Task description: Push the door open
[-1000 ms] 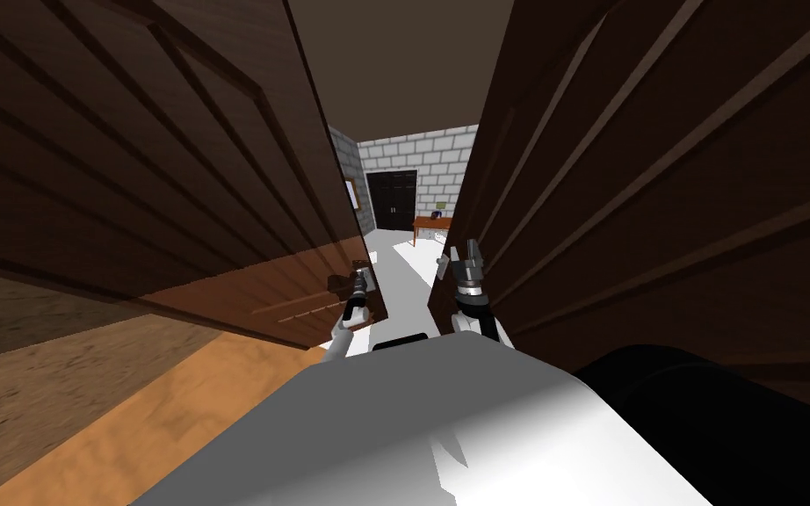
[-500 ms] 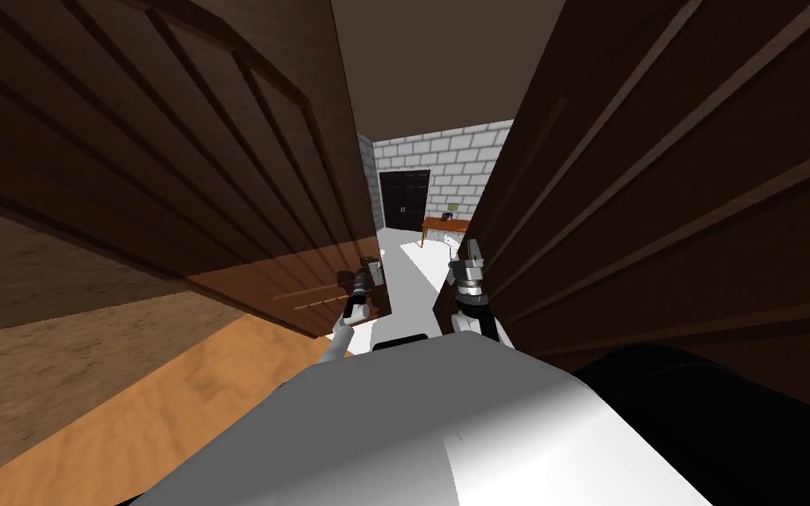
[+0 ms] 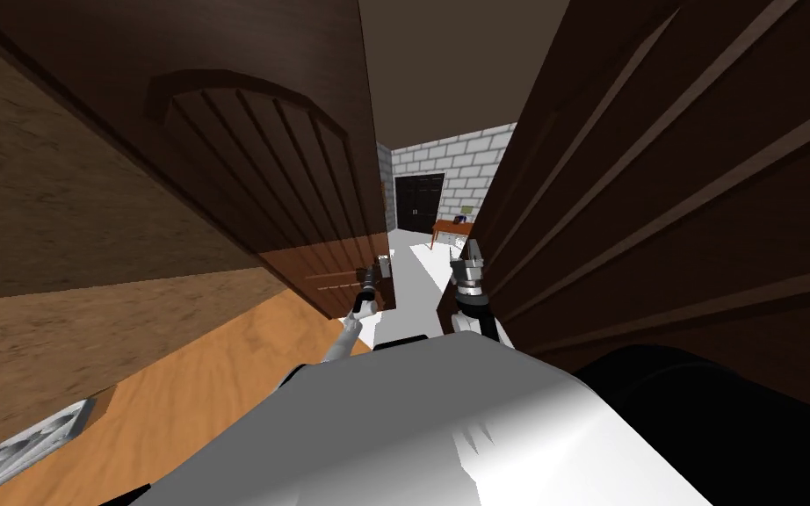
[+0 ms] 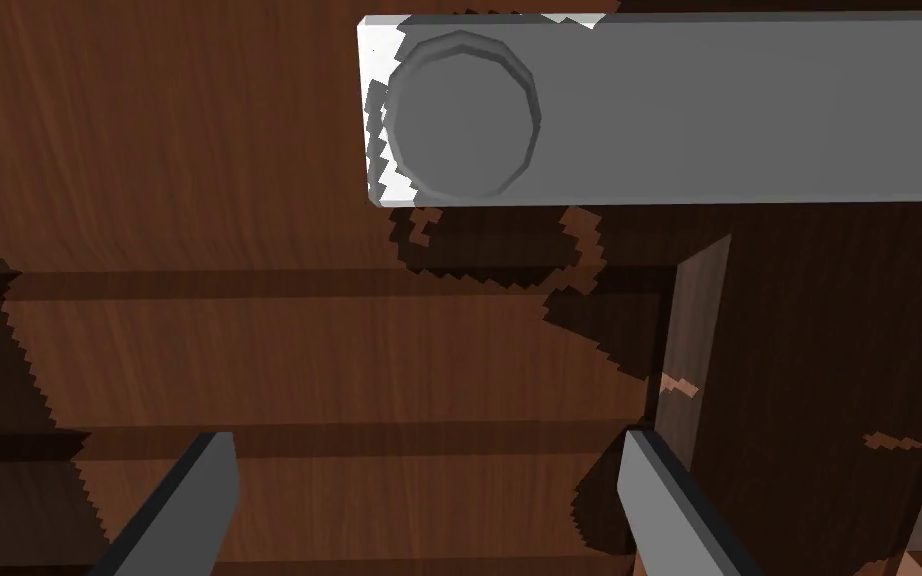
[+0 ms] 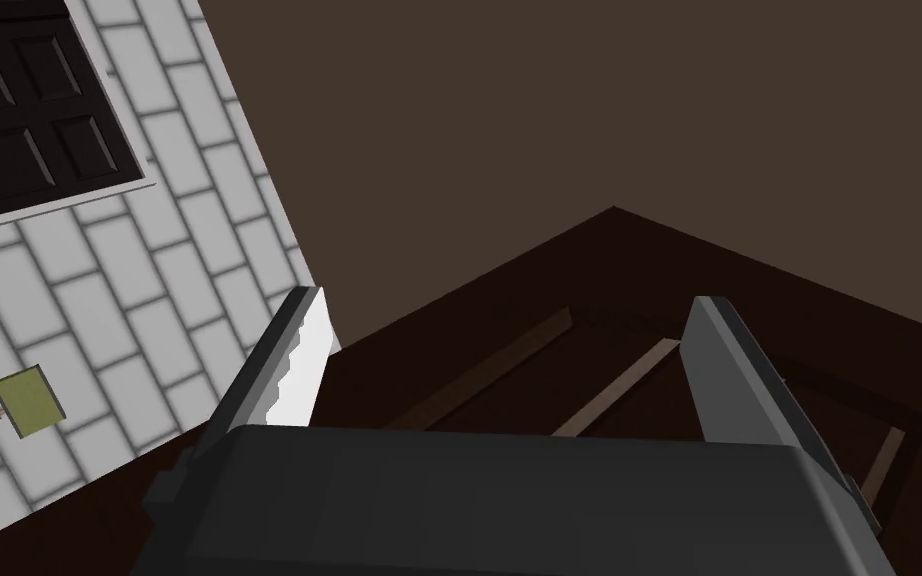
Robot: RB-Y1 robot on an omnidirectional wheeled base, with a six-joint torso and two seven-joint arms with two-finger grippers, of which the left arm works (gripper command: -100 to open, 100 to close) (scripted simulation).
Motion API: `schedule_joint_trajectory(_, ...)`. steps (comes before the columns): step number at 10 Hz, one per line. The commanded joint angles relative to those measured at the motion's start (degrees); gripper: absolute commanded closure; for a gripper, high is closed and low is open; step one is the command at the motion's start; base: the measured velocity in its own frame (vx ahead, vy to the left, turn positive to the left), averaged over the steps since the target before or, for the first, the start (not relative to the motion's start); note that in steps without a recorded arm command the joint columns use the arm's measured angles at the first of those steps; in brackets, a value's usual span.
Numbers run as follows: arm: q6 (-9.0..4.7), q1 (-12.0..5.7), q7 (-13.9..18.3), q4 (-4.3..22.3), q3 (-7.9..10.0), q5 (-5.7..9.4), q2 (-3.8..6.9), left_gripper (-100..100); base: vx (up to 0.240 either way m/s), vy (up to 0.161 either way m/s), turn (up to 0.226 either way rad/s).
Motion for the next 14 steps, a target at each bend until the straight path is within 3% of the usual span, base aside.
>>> schedule_joint_trajectory(1, 0.37, -0.66, -1.6, 0.5, -1.94, 1.75, -0.89, -100, -0.161, -0.058, 0.278)
schedule_joint_trajectory(3, 0.62, -2.10, -3.8, 1.9, -4.52, 4.19, -3.55, -100, -0.156, -0.086, 0.249)
schedule_joint_trajectory(4, 0.68, -2.43, -4.3, 2.2, -5.09, 4.74, -4.38, -100, -0.121, -0.109, 0.187)
schedule_joint_trajectory(5, 0.68, -2.43, -4.3, 2.2, -5.09, 4.74, -4.38, -100, -0.067, -0.083, 0.031)
schedule_joint_trajectory(6, -0.23, -2.86, -3.6, 3.3, -5.16, 4.61, -4.10, -100, -0.024, -0.031, -0.004)
schedule_joint_trajectory(7, -0.08, -2.83, -3.8, 3.1, -5.04, 4.60, -2.72, -100, 0.067, 0.055, 0.001)
schedule_joint_trajectory(10, -0.43, -2.96, -3.9, 3.4, -4.75, 4.50, -0.73, -100, 0.184, 0.082, -0.020)
schedule_joint_trajectory(12, -0.67, -3.05, -4.0, 3.6, -4.55, 4.43, -0.76, -100, 0.257, -0.007, -0.025)
schedule_joint_trajectory(14, -0.94, -3.15, -4.1, 3.8, -4.33, 4.35, -2.12, -100, 0.193, -0.051, -0.021)
